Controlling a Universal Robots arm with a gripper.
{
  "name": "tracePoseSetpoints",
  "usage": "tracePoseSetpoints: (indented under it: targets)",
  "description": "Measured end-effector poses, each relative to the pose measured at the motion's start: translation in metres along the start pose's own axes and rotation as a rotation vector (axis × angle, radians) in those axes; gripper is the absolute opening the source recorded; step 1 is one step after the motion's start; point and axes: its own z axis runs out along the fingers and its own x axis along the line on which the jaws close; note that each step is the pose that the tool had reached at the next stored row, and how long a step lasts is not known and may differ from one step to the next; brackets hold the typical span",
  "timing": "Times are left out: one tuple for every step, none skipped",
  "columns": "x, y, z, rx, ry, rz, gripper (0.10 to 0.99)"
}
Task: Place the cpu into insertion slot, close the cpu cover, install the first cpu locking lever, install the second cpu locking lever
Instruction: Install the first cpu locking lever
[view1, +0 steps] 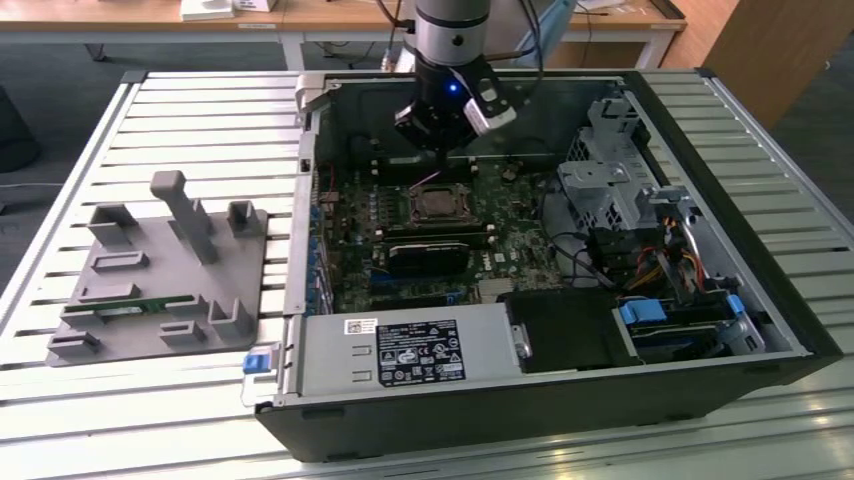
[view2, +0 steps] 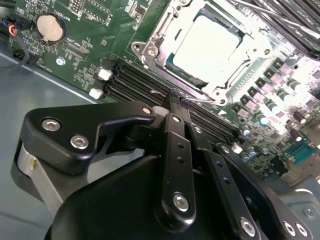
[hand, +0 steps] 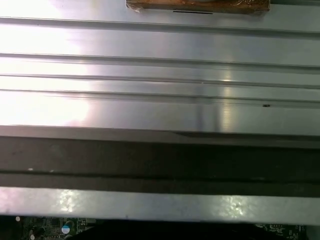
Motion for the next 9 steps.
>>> tracePoseSetpoints:
  targets:
    - [-0.0007,-0.0001,0.0012,0.0,0.0,0.0,0.106]
    - [-0.0012,-0.0001,0.0024,0.001,0.0,0.0,0.106]
    - [-0.0016,-0.0002,0.0036,0.001,0.0001,0.0,0.106]
    - [-0.0021,-0.0003,0.0049,0.001,0.0001,0.0,0.106]
    - [-0.0025,-0.0003,0.0062,0.001,0.0001,0.0,0.106]
    - [-0.0029,-0.0004,0.0075,0.001,0.0002,0.0,0.106]
    - [-0.0033,-0.0005,0.0087,0.001,0.0003,0.0,0.106]
    - [-0.0038,-0.0005,0.0099,0.001,0.0004,0.0,0.106]
    - [-0.0046,-0.0006,0.0111,0.001,0.0004,0.0,0.106]
